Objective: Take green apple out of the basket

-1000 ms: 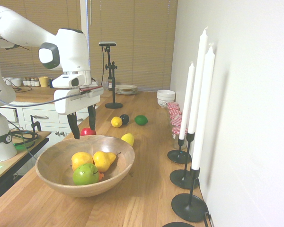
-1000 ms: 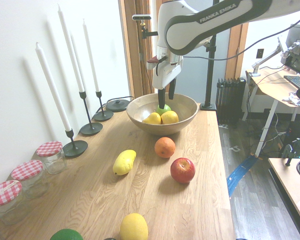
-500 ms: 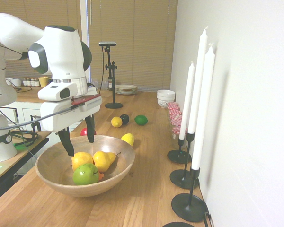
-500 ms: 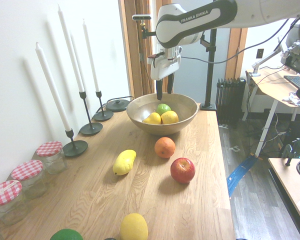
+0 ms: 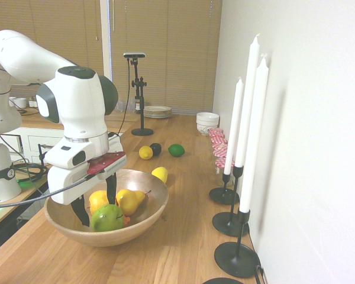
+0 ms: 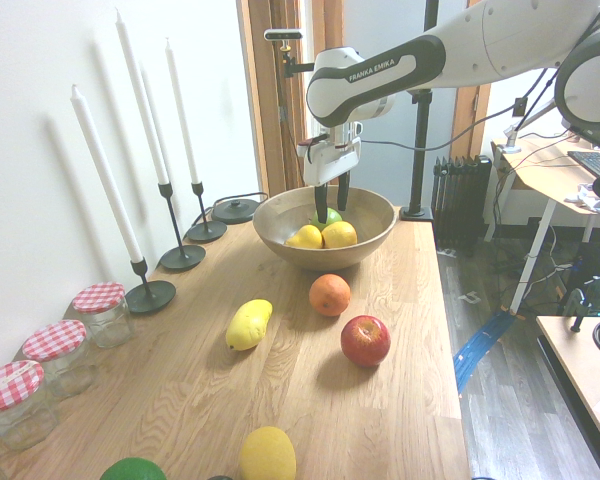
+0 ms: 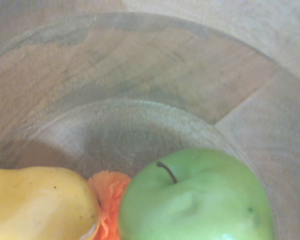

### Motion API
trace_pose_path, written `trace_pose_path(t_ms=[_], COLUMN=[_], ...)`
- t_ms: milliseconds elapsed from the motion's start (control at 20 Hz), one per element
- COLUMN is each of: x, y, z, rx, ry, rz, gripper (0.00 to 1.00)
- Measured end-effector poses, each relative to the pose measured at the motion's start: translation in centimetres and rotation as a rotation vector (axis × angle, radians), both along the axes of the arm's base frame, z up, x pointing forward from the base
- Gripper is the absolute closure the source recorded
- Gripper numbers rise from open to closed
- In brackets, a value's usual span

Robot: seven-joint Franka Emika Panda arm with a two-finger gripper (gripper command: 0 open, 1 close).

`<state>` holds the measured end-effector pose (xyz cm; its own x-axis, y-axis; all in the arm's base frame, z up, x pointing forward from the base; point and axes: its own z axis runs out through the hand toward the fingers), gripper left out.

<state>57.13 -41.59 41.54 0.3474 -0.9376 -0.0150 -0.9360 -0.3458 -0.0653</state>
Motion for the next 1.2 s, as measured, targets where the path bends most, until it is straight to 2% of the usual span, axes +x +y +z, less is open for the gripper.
trace_pose_path(t_ms=[200, 250, 1200], x=[0.2, 0.2, 0.9], y=[-0.1, -0.1, 0.4], z=[-1.2, -1.5, -1.9], rx=[0.007, 0.009, 0.014], ry=[0.007, 0.009, -0.01], rz=[0.003, 0.006, 0.024], gripper=[0.0, 1.0, 1.0])
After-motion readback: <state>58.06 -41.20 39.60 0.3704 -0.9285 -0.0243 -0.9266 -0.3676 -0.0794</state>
